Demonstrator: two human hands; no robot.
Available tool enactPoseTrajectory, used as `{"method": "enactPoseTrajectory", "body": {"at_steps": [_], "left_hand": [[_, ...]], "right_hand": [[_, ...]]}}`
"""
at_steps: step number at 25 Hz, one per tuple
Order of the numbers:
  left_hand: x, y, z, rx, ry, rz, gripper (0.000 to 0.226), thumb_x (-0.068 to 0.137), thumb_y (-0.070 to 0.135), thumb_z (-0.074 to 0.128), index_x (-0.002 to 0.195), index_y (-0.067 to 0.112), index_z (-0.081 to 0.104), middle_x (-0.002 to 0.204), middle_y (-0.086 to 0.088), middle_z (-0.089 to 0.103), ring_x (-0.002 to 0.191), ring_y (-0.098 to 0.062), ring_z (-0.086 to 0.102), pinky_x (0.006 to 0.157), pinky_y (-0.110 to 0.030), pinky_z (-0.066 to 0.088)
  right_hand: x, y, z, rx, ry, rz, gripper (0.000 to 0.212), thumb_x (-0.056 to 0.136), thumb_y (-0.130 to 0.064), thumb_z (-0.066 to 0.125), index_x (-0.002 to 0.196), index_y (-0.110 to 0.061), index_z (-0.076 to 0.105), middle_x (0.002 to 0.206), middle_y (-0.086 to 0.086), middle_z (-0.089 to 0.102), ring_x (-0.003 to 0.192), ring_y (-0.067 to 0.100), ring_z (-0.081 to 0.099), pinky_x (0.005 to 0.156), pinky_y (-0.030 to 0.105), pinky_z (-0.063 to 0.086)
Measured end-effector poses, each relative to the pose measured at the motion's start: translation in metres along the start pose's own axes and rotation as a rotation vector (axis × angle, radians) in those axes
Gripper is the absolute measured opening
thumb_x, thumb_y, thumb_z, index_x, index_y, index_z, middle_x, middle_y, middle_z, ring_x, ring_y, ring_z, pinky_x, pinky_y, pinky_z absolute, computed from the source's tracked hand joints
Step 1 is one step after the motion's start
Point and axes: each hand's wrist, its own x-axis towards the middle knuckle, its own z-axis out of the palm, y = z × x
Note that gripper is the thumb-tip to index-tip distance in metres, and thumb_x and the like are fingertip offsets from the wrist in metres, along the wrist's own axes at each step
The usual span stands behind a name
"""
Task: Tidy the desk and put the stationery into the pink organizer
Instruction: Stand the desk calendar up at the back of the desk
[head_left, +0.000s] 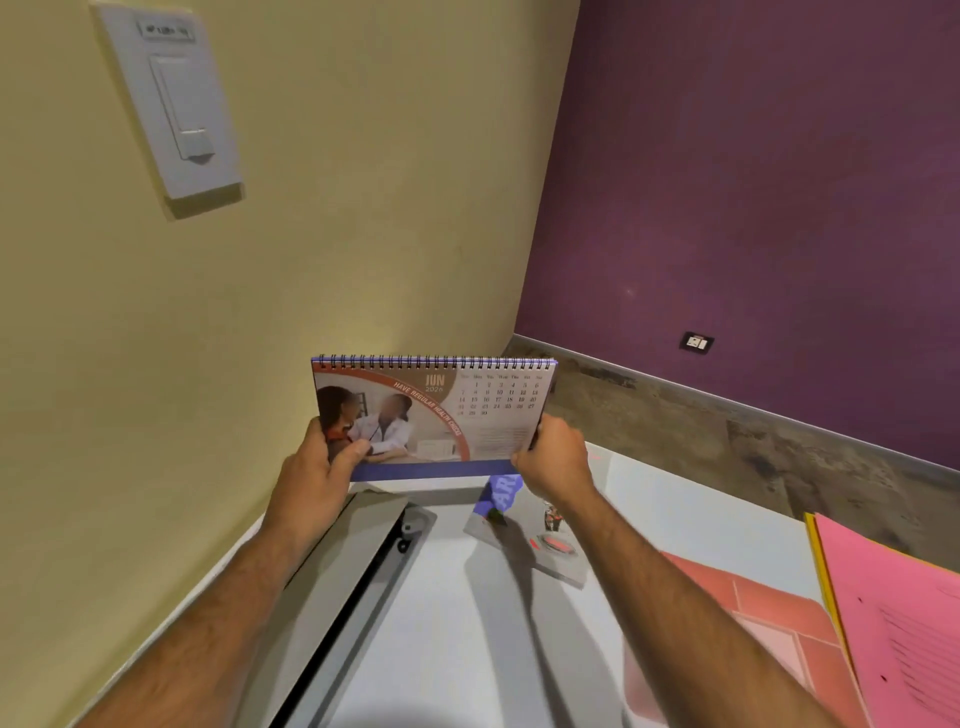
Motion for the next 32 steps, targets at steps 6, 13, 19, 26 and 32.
{"method": "enactPoseTrajectory", "body": {"at_steps": [6,13,19,26,32], "left_hand": [[0.067,-0.044,0.044,0.029,0.049,-0.036,0.042,0.096,0.038,0.058,0.131,0.019,0.047,0.122,-0.006,0.065,0.092,-0.014,0.053,0.070,-0.024,0.043],[0.090,-0.083,0.076,0.083,0.105,-0.092,0.038,0.095,0.041,0.058,0.121,0.014,0.048,0.119,-0.009,0.066,0.099,-0.030,0.062,0.077,-0.031,0.043],[0.087,-0.086,0.089,0.091,0.108,-0.147,0.040,0.096,0.041,0.056,0.124,0.013,0.047,0.124,-0.008,0.064,0.108,-0.031,0.061,0.073,-0.029,0.042],[0.098,-0.087,0.087,0.079,0.113,-0.119,0.031,0.097,0.034,0.057,0.118,0.014,0.046,0.121,-0.010,0.063,0.090,-0.019,0.052,0.074,-0.031,0.041],[0.100,-0.096,0.084,0.099,0.058,-0.141,0.030,0.097,0.039,0.055,0.115,0.017,0.045,0.118,-0.010,0.064,0.090,-0.021,0.054,0.073,-0.033,0.043]], "right_hand": [[0.091,0.012,0.049,-0.014,-0.040,-0.034,0.032,0.080,-0.007,0.070,0.112,-0.013,0.067,0.119,0.007,0.070,0.107,0.030,0.065,0.093,0.038,0.056],[0.146,0.025,0.088,-0.006,-0.077,-0.076,0.031,0.079,-0.005,0.069,0.108,-0.016,0.069,0.115,0.004,0.072,0.107,0.027,0.066,0.090,0.038,0.057],[0.159,0.031,0.103,0.004,-0.127,-0.053,0.036,0.081,-0.001,0.072,0.113,-0.016,0.065,0.120,0.006,0.068,0.111,0.029,0.064,0.093,0.039,0.056],[0.170,0.027,0.110,0.051,-0.110,-0.017,0.038,0.083,0.001,0.067,0.117,-0.018,0.063,0.121,0.005,0.067,0.112,0.028,0.063,0.094,0.039,0.055],[0.168,0.029,0.113,0.074,-0.113,-0.003,0.044,0.081,0.001,0.067,0.120,-0.018,0.061,0.122,0.004,0.067,0.113,0.026,0.062,0.094,0.036,0.055]]}}
